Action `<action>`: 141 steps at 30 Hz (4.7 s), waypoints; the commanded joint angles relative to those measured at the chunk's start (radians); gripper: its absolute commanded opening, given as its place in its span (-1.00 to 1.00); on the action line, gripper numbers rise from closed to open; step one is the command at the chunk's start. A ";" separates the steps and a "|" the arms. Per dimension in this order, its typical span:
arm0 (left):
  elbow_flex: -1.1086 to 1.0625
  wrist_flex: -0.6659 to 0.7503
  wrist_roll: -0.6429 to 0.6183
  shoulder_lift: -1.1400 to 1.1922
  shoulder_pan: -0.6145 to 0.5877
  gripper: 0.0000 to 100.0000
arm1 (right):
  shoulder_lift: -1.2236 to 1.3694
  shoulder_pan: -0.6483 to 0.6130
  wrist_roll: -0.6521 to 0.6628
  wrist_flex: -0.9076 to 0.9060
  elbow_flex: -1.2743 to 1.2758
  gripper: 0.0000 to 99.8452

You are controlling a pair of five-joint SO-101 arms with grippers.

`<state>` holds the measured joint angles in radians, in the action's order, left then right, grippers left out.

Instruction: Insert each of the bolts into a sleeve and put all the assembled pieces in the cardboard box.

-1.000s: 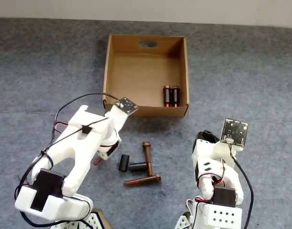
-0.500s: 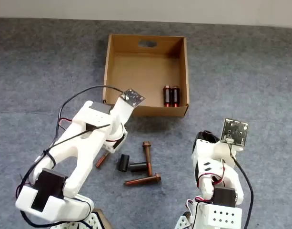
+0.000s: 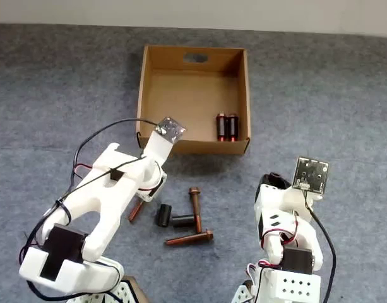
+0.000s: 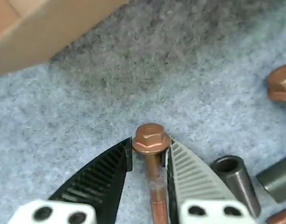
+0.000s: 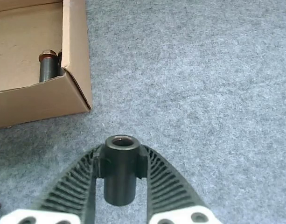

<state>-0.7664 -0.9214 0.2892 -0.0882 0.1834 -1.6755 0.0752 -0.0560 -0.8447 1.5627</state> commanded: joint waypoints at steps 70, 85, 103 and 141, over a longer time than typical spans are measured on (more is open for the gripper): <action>0.618 -0.494 -0.236 -0.567 -0.077 -0.99 | -0.013 0.002 -0.014 0.005 -0.038 -0.99; 0.639 -0.491 -0.241 -0.564 0.030 -0.98 | -0.013 -0.102 -0.014 0.004 -0.042 -0.99; 0.639 -0.493 -0.239 -0.570 0.050 -0.98 | -0.013 -0.168 -0.006 -0.059 -0.268 -0.99; 0.242 0.092 -0.310 -0.869 0.259 -0.98 | -0.015 -0.561 -0.014 0.278 -0.160 -0.99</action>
<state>-0.5056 -0.9030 -0.0146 -0.9137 0.4104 -1.6786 -0.4787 -0.0606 -0.5869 1.4093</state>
